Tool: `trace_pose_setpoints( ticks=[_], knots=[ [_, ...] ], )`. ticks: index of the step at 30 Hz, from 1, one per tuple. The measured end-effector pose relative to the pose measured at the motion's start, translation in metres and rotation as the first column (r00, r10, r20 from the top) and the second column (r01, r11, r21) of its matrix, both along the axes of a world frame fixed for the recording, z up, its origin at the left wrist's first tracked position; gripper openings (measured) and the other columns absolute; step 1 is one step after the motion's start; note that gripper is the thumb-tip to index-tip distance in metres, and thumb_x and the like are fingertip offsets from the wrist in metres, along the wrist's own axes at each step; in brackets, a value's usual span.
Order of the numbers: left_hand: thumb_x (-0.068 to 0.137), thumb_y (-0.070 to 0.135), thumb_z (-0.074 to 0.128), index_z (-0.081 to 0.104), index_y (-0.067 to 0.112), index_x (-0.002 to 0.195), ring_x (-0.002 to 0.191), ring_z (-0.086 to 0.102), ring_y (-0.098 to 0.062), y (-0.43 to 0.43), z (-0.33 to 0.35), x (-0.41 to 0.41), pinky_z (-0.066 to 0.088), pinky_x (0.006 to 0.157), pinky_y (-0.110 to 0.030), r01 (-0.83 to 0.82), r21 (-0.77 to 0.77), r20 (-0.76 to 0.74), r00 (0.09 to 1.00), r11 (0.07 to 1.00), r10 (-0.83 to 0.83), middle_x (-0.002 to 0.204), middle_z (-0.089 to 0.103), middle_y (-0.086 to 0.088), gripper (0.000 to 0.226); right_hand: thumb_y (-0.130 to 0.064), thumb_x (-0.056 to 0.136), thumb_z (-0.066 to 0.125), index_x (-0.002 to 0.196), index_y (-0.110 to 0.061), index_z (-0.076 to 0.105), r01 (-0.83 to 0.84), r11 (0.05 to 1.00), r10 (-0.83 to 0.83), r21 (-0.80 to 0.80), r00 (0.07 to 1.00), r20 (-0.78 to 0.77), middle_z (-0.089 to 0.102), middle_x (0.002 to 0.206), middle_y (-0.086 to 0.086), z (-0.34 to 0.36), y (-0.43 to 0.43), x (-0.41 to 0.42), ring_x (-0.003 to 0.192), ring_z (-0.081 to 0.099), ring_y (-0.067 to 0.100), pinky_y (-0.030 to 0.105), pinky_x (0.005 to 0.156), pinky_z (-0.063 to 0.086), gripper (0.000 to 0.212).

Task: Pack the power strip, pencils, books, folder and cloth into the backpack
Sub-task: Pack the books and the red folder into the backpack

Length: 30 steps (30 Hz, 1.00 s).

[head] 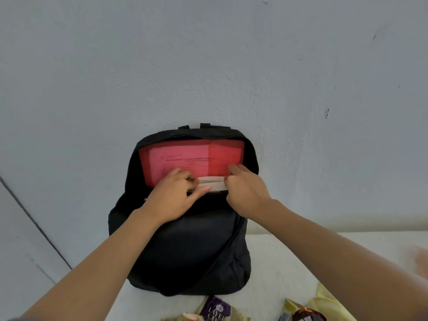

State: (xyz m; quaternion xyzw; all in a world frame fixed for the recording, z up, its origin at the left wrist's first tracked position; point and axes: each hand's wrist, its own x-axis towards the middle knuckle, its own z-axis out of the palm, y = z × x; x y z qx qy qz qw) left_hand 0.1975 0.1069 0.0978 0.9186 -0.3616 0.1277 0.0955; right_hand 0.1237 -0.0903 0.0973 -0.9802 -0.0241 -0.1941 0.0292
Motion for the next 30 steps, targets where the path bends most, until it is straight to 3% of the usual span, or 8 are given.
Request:
trace_pose_setpoints(
  ticks=[7,10,13,16,19,21,25,30],
  knots=[
    [0.095,0.068,0.021,0.078,0.018,0.114,0.102,0.047,-0.01,-0.004,0.013,0.002,0.047,0.096,-0.038,0.011,0.067,-0.062,0.998,0.998,-0.007,0.117,0.07,0.005,0.078,-0.008,0.086,0.052,0.085,-0.008,0.06,0.059,0.998,-0.059,-0.003,0.994,-0.087,0.059,0.098,0.014,0.02,0.005,0.0,0.081,0.049,0.026,0.033,0.068,0.037,0.008],
    [0.106,0.054,0.03,0.071,0.019,0.13,0.113,0.052,-0.016,0.0,0.017,0.003,0.04,0.107,-0.034,0.033,0.147,-0.106,0.994,0.989,-0.017,0.137,0.065,0.003,0.058,-0.007,0.085,0.051,0.079,-0.009,0.056,0.054,0.998,-0.05,0.037,0.992,-0.118,0.05,0.091,0.01,0.019,0.0,-0.003,0.083,0.053,0.028,0.033,0.068,0.037,0.008],
    [0.107,0.05,0.035,0.068,0.018,0.133,0.12,0.056,-0.022,0.001,0.02,-0.002,0.036,0.11,-0.031,0.042,0.137,-0.123,0.992,0.99,-0.025,0.138,0.065,0.001,0.053,-0.006,0.091,0.048,0.103,-0.002,0.064,0.007,0.998,0.002,0.058,0.99,-0.144,0.054,0.107,0.013,0.001,-0.009,-0.007,0.098,0.053,0.031,0.035,0.072,0.041,0.021],
    [0.096,0.064,0.028,0.076,0.014,0.109,0.099,0.064,-0.023,0.0,0.02,-0.008,0.047,0.098,-0.041,0.043,0.057,-0.12,0.992,0.997,-0.035,0.107,0.075,-0.004,0.071,-0.013,0.102,0.043,0.139,-0.006,0.051,-0.064,0.965,0.105,0.254,0.983,-0.152,0.052,0.136,0.012,-0.01,-0.017,-0.022,0.12,0.051,0.031,0.037,0.1,0.044,0.039],
    [0.103,0.033,0.056,0.076,0.021,0.117,0.094,0.065,-0.019,-0.005,0.016,-0.026,0.053,0.09,-0.039,0.077,-0.128,-0.082,0.993,0.989,-0.088,0.101,0.071,-0.002,0.028,-0.023,0.104,0.049,0.144,-0.012,0.048,-0.102,0.891,0.155,0.443,0.984,-0.086,0.049,0.147,0.004,-0.013,-0.024,-0.046,0.13,0.049,0.022,0.029,0.109,0.037,0.042],
    [0.101,0.025,0.062,0.075,0.027,0.118,0.094,0.064,-0.012,-0.012,0.015,-0.045,0.054,0.086,-0.034,0.108,-0.247,-0.066,0.99,0.963,-0.128,0.103,0.068,0.004,0.022,-0.021,0.103,0.053,0.139,-0.016,0.055,-0.142,0.824,0.17,0.549,0.986,0.001,0.057,0.138,0.002,-0.015,-0.026,-0.061,0.123,0.056,0.019,0.03,0.106,0.044,0.036],
    [0.099,0.022,0.065,0.077,0.032,0.11,0.091,0.062,-0.003,-0.032,0.015,-0.091,0.051,0.08,-0.022,0.185,-0.396,-0.083,0.968,0.9,-0.236,0.1,0.065,0.019,0.019,-0.012,0.102,0.051,0.119,-0.018,0.066,-0.165,0.551,0.121,0.818,0.986,0.117,0.068,0.103,0.002,-0.002,-0.03,-0.1,0.075,0.073,0.018,0.03,0.072,0.057,0.023],
    [0.098,0.018,0.066,0.078,0.027,0.105,0.085,0.064,-0.009,-0.068,0.022,-0.159,0.049,0.073,-0.015,0.244,-0.578,-0.124,0.917,0.779,-0.38,0.093,0.071,0.014,0.017,-0.012,0.104,0.049,0.109,-0.017,0.067,-0.215,0.491,0.03,0.845,0.973,0.23,0.069,0.083,0.006,0.012,-0.052,-0.154,0.061,0.069,0.022,0.04,0.062,0.054,0.019]
  ],
)
